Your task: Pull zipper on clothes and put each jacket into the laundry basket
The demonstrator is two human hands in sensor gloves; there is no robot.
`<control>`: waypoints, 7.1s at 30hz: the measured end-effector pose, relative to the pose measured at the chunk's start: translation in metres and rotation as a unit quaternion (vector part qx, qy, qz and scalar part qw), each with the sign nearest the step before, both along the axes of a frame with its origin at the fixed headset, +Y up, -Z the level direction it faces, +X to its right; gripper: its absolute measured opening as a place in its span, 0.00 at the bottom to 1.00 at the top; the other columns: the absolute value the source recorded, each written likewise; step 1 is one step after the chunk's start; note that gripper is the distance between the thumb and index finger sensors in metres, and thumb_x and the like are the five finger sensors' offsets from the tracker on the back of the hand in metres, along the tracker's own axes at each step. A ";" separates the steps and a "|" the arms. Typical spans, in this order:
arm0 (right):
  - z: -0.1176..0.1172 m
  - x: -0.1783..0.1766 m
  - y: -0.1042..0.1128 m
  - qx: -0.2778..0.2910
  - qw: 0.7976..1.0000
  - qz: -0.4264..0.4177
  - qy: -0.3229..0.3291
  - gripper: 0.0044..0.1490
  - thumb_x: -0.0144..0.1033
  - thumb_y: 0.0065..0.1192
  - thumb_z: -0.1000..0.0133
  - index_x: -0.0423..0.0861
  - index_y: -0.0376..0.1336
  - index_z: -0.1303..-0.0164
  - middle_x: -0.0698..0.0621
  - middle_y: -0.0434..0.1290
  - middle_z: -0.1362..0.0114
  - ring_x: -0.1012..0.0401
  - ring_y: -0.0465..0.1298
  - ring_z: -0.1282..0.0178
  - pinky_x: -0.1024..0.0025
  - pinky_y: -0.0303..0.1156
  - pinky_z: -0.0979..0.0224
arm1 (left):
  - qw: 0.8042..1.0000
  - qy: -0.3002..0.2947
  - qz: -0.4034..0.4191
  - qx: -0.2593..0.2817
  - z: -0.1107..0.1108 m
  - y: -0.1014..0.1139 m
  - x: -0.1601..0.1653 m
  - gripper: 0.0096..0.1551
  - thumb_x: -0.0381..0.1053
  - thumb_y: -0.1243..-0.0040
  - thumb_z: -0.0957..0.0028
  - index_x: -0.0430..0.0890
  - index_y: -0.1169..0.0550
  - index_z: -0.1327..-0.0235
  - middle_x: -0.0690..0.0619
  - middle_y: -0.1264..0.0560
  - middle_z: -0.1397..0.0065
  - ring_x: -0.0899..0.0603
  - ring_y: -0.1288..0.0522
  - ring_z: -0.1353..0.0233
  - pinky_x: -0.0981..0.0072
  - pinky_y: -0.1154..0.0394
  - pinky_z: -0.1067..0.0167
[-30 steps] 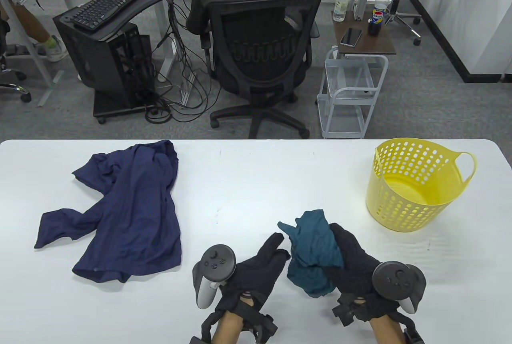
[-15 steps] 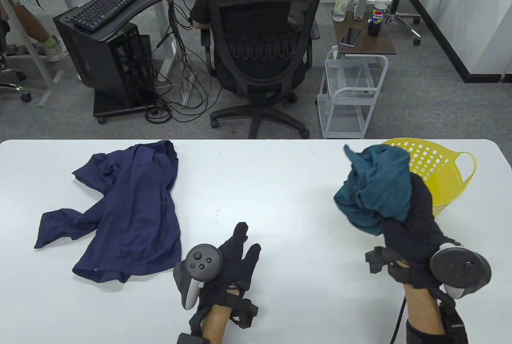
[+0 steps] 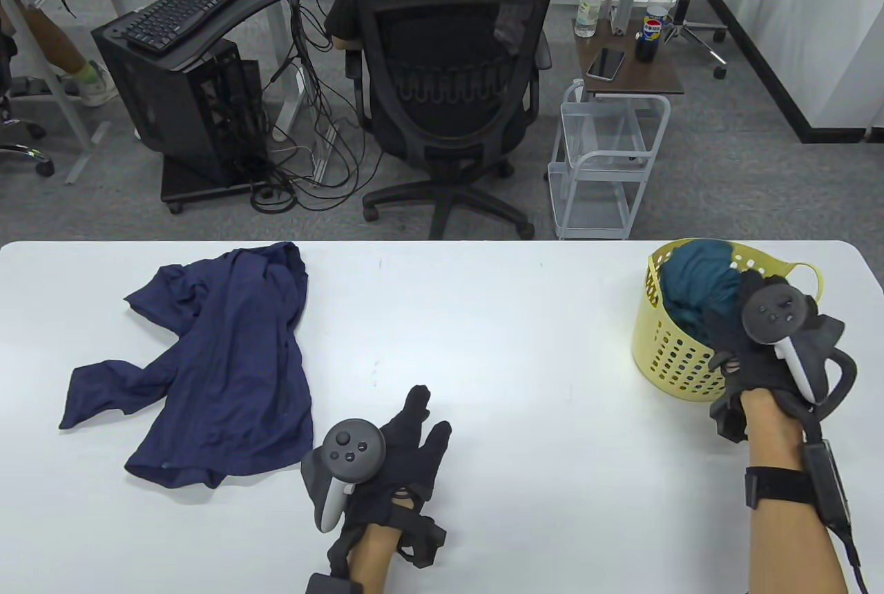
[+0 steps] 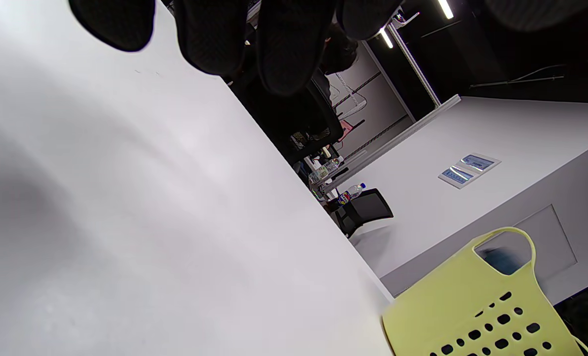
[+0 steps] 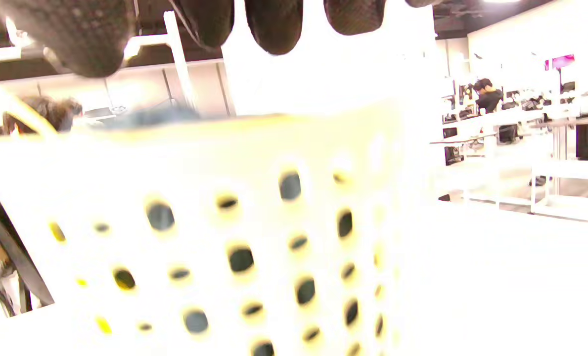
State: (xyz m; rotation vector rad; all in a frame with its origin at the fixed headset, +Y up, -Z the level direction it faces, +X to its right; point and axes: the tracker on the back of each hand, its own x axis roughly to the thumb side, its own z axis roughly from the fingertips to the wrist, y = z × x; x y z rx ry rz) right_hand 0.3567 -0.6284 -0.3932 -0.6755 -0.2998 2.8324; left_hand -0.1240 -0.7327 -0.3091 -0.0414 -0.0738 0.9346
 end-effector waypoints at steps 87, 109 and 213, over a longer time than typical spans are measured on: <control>0.096 -0.180 -0.131 0.001 0.958 0.001 0.286 0.46 0.60 0.59 0.43 0.57 0.47 0.17 0.51 0.57 0.12 0.39 0.54 0.15 0.33 0.55 0.23 | 0.843 0.281 -0.372 -0.270 -0.129 -0.045 -0.201 0.44 0.64 0.36 0.58 0.78 0.45 0.30 0.62 0.41 0.18 0.45 0.37 0.24 0.45 0.36 0.30; 0.106 -0.165 -0.121 0.050 0.956 -0.026 0.289 0.45 0.59 0.60 0.43 0.56 0.49 0.18 0.51 0.60 0.14 0.40 0.58 0.17 0.34 0.58 0.24 | 0.900 0.188 -0.393 -0.018 -0.049 0.045 -0.089 0.24 0.59 0.30 0.61 0.69 0.23 0.50 0.55 0.16 0.46 0.54 0.14 0.64 0.56 0.15 0.59; 0.051 -0.193 -0.018 0.018 0.970 -0.074 0.230 0.36 0.51 0.70 0.45 0.55 0.64 0.26 0.51 0.64 0.16 0.39 0.62 0.18 0.33 0.55 0.24 | 0.972 -0.034 -0.198 -0.119 0.038 0.028 -0.047 0.32 0.71 0.47 0.55 0.70 0.24 0.34 0.56 0.36 0.15 0.32 0.46 0.17 0.30 0.45 0.30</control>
